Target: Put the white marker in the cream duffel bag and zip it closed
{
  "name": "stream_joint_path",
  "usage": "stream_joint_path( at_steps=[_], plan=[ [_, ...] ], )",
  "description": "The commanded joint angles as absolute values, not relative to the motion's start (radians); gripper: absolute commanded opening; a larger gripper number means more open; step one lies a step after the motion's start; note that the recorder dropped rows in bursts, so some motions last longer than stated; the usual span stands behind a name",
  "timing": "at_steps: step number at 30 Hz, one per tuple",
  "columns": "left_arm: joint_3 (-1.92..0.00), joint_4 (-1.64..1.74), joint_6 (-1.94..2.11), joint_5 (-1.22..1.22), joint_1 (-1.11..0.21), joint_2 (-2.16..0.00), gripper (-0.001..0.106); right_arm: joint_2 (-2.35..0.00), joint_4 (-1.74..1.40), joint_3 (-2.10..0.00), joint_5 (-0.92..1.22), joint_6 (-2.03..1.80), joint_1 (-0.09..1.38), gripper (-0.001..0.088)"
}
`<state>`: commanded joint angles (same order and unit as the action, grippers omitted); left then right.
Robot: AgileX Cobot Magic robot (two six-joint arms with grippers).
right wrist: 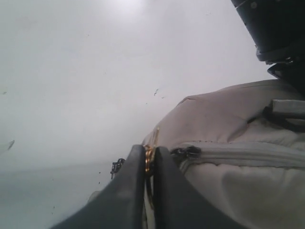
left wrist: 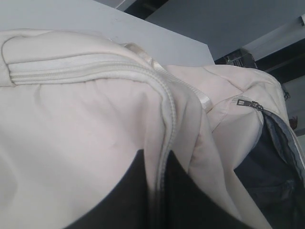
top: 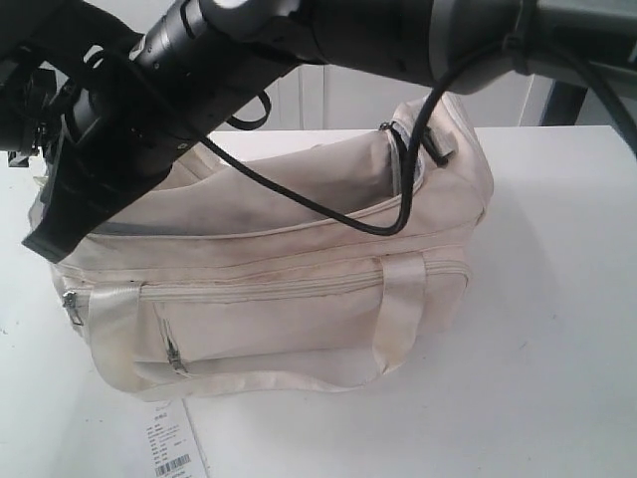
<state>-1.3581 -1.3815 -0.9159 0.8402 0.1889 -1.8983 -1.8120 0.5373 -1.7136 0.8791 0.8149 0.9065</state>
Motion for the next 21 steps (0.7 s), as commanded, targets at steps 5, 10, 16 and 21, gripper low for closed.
stream_joint_path(
  at_steps=[5, 10, 16, 21],
  plan=[
    [-1.358, -1.382, -0.916, 0.84, 0.189, -1.898, 0.001, -1.812, 0.495, -1.714, 0.902, 0.807, 0.907, 0.0],
    [-1.358, -1.382, -0.916, 0.84, 0.189, -1.898, 0.001, -1.812, 0.45, -1.714, 0.93, 0.803, 0.907, 0.0],
    [-1.358, -1.382, -0.916, 0.838, 0.189, -1.898, 0.001, -1.812, 0.494, -1.714, 0.975, 0.817, 0.907, 0.0],
    [-1.358, -1.382, -0.916, 0.838, 0.189, -1.898, 0.001, -1.81, 0.51, -1.714, 0.982, 0.839, 0.907, 0.0]
  ],
)
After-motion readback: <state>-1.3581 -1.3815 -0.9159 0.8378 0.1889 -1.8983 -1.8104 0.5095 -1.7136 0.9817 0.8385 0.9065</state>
